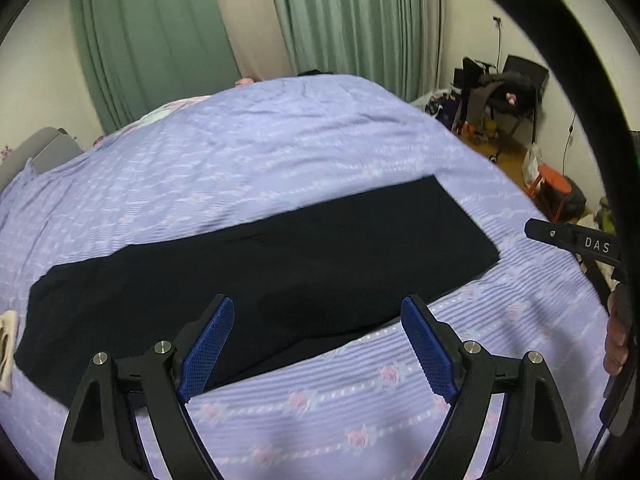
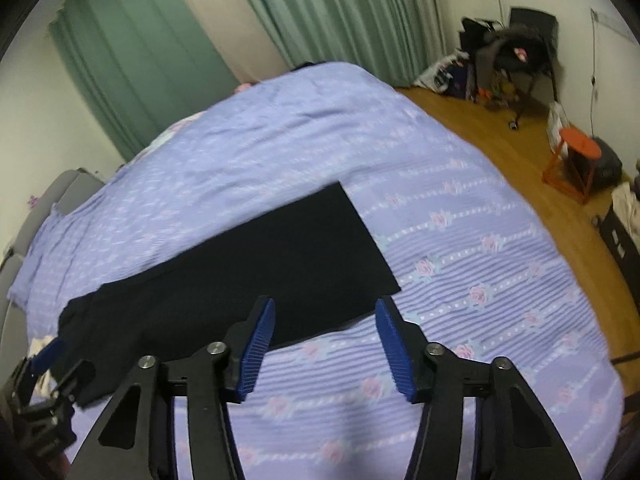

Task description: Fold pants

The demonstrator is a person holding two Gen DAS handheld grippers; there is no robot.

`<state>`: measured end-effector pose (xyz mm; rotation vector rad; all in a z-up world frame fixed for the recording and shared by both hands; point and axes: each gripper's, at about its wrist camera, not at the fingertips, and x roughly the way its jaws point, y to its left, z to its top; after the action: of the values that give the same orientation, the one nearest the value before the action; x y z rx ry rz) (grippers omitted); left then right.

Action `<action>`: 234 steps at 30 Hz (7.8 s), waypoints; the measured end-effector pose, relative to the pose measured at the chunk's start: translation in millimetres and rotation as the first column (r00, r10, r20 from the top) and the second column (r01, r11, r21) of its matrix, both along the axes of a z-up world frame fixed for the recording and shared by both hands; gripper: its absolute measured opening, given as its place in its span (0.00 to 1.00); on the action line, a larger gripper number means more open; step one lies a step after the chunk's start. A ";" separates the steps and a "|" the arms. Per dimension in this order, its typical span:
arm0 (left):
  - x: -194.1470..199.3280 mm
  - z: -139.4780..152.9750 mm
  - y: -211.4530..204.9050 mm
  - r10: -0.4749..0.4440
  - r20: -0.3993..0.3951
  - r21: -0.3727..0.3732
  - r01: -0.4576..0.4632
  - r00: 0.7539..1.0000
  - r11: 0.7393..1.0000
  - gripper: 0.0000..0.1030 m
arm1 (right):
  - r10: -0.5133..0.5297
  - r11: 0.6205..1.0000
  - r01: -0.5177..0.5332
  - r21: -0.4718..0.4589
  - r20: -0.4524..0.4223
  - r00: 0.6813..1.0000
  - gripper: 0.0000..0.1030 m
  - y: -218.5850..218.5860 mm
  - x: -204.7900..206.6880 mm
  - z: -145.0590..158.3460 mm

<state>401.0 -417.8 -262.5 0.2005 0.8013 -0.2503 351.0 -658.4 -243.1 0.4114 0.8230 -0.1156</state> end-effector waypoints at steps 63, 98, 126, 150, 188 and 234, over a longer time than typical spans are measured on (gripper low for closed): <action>35.6 -52.1 -11.5 0.084 -0.109 -0.082 -0.093 0.990 0.992 0.83 | -0.149 0.938 0.172 0.300 -0.099 0.984 0.56 -35.3 23.6 -101.3; 7.5 -4.4 12.3 0.166 -0.077 -0.058 -0.170 0.983 0.984 0.83 | -0.207 0.924 0.200 0.326 -0.014 0.978 0.08 -39.6 78.9 -86.2; -6.5 71.9 317.6 0.401 -0.094 -0.180 -0.411 0.911 0.893 0.83 | 0.560 0.643 -0.466 -0.608 -0.041 0.827 0.08 384.3 113.7 101.6; 33.0 -6.5 441.8 0.346 -0.203 -0.233 -0.389 0.916 0.891 0.83 | 0.549 0.793 -0.567 -0.220 -0.142 0.823 0.59 467.7 63.5 -6.0; 24.7 -36.7 439.2 0.209 -0.291 -0.277 -0.292 0.934 0.915 0.80 | 0.534 0.813 -0.557 -0.171 -0.162 0.830 0.09 506.5 73.8 -34.1; 69.6 -157.1 684.6 0.526 -0.458 -0.636 -0.677 0.717 0.370 0.75 | 0.529 0.826 -0.557 -0.091 -0.215 0.821 0.73 668.5 117.7 -55.9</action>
<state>470.6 266.8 -419.5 -0.9862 0.8251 0.1247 468.7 10.1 -299.1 0.0066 1.0778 0.3261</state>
